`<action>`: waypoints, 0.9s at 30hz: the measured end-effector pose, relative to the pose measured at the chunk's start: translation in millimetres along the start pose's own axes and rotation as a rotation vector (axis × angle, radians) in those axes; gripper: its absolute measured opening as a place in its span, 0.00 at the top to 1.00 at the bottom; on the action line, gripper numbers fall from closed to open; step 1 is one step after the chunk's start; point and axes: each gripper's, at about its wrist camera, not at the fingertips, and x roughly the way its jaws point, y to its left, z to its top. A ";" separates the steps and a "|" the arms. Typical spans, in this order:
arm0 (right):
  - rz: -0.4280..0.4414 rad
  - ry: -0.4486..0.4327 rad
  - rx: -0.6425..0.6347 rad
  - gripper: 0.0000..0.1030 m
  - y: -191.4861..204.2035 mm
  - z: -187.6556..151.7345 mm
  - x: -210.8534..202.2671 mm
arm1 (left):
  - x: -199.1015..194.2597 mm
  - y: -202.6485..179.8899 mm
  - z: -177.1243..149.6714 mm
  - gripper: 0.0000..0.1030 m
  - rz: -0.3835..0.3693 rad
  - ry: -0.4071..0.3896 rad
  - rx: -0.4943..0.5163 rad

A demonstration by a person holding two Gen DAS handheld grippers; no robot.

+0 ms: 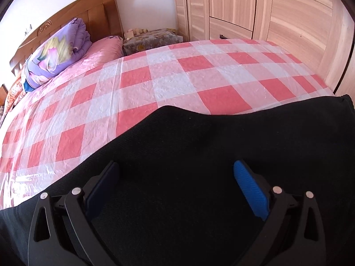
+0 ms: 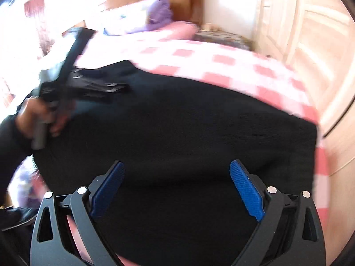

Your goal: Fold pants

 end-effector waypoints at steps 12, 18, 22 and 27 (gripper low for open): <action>0.023 0.028 -0.009 0.11 -21.7 -35.7 -18.9 | -4.1 1.5 -3.9 0.01 -0.002 -0.005 -0.002; 0.007 0.021 0.006 0.10 -18.7 -46.1 -31.3 | -4.0 1.5 -4.0 0.01 -0.001 -0.004 -0.001; 0.074 -0.044 0.107 0.10 -28.1 -52.2 -45.0 | -4.0 1.4 -4.1 0.01 -0.003 -0.004 -0.002; 0.086 -0.059 0.139 0.10 -31.0 -55.6 -46.5 | -4.3 1.6 -4.1 0.01 -0.002 -0.004 -0.001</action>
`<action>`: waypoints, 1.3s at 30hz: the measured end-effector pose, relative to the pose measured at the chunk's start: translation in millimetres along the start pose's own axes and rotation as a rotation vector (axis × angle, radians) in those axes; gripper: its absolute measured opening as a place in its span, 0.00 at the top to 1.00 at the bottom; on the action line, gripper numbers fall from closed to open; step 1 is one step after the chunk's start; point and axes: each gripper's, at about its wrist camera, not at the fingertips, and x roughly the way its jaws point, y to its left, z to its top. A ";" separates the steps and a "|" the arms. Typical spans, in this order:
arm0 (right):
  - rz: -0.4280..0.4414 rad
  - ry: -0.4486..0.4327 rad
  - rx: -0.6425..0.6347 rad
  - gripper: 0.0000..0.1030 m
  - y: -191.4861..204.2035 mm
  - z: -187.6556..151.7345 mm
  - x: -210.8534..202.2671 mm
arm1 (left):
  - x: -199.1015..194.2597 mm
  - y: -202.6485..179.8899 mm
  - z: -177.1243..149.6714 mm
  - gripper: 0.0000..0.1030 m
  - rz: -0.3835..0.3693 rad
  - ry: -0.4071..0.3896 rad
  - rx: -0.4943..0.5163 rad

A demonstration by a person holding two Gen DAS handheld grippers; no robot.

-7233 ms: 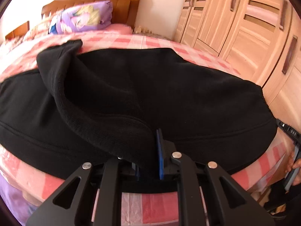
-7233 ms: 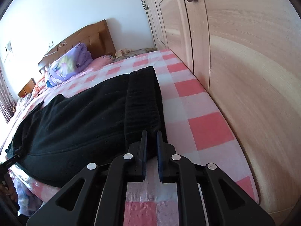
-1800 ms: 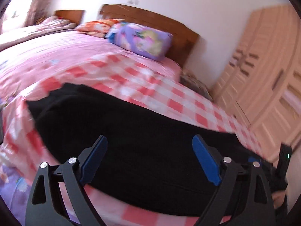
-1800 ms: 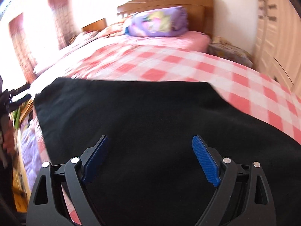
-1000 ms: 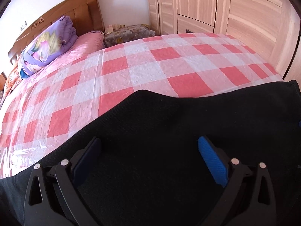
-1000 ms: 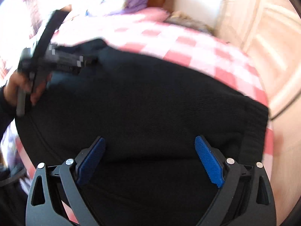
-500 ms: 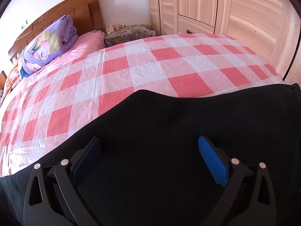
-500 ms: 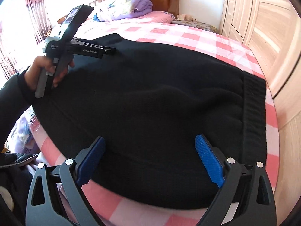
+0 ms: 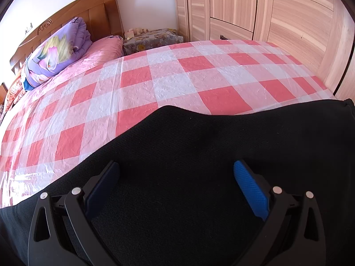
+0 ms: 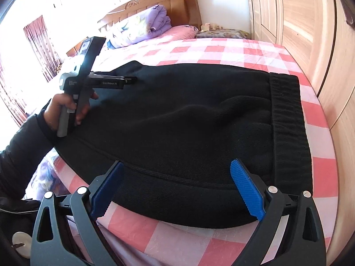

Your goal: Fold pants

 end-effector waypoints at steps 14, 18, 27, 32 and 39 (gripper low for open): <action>-0.022 -0.006 0.031 0.08 2.5 1.4 1.1 | 0.0 -1.3 0.0 0.01 0.014 -0.002 0.006; -0.028 -0.005 0.026 0.07 2.4 0.7 2.3 | -0.1 -1.1 0.1 0.01 0.014 -0.002 0.006; -0.020 -0.003 0.020 0.07 2.9 -1.1 3.4 | -0.3 -1.0 0.3 0.01 0.014 -0.001 0.005; -0.032 0.009 0.014 0.07 5.4 -1.6 4.2 | -0.5 -0.9 0.5 0.01 0.014 -0.001 0.004; -0.152 0.011 -0.027 0.07 21.3 7.1 -4.9 | -45.6 -15.6 -9.0 0.02 0.248 -0.093 0.008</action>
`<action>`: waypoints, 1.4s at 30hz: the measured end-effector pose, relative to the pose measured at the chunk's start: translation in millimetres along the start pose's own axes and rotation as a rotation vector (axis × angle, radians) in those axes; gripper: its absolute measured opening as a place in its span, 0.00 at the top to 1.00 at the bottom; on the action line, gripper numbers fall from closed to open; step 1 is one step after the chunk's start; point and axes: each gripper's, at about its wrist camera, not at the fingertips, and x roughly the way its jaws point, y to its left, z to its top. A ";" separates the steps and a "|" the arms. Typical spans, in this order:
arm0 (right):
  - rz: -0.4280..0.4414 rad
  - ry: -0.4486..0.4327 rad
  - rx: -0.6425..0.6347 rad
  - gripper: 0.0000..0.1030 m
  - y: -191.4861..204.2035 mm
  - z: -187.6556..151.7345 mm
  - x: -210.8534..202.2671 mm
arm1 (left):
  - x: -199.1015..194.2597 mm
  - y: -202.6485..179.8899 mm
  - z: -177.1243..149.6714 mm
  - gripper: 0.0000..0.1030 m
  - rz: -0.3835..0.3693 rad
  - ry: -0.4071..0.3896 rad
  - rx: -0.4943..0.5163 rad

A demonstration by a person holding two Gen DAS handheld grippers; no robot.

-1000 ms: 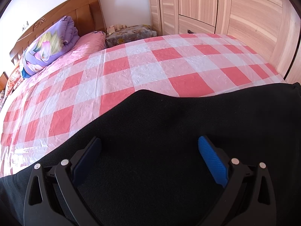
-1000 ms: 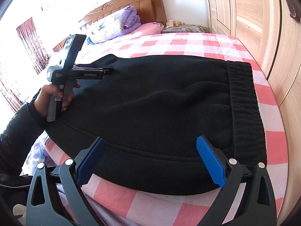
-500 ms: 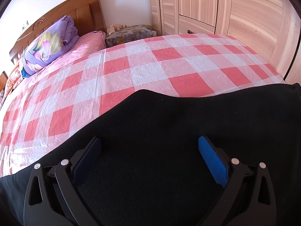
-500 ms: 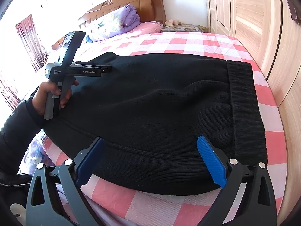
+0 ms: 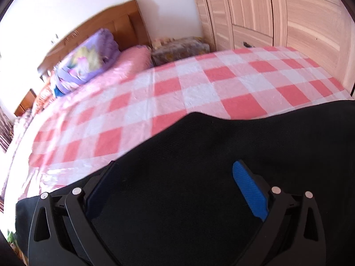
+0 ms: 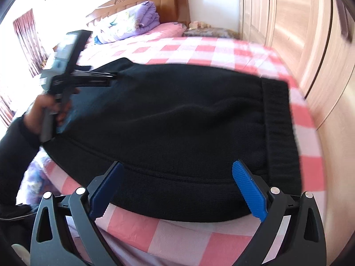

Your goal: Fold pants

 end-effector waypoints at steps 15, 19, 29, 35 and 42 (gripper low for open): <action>-0.105 -0.018 -0.114 0.07 52.9 28.5 20.4 | -75.1 3.7 -68.8 0.01 0.053 -0.003 -0.021; -0.112 -0.002 -0.121 0.07 64.6 33.8 38.5 | -80.1 6.2 -80.8 0.01 0.090 -0.004 -0.022; -0.077 0.042 -0.047 0.05 48.4 14.5 51.3 | -109.4 13.0 -92.2 0.01 0.326 -0.109 0.030; -0.062 0.043 -0.023 0.05 38.0 6.9 43.1 | -108.9 18.9 -96.3 0.01 0.330 -0.096 0.039; -0.063 0.069 -0.021 0.05 34.4 2.8 36.3 | -104.4 34.2 -102.6 0.01 0.321 -0.076 0.008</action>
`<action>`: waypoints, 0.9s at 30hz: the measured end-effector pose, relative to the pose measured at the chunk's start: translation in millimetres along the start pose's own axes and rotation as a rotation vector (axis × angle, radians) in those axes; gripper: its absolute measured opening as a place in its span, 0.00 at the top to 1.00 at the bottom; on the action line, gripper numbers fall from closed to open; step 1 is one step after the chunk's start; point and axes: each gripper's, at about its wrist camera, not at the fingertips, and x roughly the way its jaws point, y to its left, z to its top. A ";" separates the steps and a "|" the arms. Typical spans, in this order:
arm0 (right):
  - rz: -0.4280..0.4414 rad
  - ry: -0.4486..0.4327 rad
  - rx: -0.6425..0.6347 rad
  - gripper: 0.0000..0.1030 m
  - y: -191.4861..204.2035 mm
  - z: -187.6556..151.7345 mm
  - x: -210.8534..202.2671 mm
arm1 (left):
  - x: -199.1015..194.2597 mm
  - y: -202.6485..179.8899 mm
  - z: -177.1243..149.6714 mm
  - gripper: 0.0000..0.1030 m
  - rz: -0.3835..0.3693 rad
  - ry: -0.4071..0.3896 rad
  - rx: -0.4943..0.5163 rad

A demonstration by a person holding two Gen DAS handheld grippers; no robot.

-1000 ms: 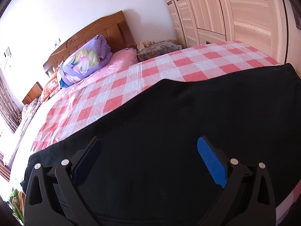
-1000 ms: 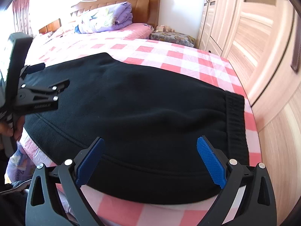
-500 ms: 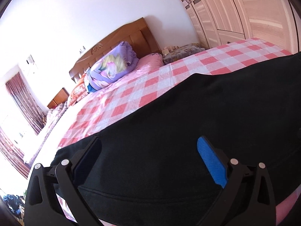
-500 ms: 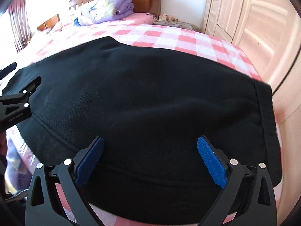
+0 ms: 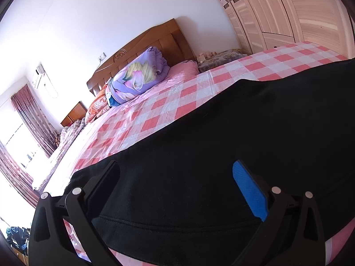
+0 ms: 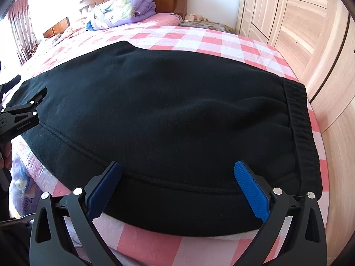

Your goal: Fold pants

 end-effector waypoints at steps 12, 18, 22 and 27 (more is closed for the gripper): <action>-0.050 0.045 -0.008 0.05 5.8 0.3 -7.9 | 10.0 19.7 -10.3 0.01 0.006 0.031 -0.042; 0.030 -0.051 -0.098 0.05 47.8 40.1 -18.1 | 20.9 51.6 -15.2 0.01 -0.125 0.089 -0.143; 0.128 -0.124 -0.211 0.05 104.8 85.4 -8.3 | 40.4 128.3 -32.1 0.02 -0.204 0.154 -0.384; 0.240 -0.111 -0.321 0.05 180.9 112.6 29.6 | 74.5 203.1 -83.3 0.02 -0.260 0.263 -0.567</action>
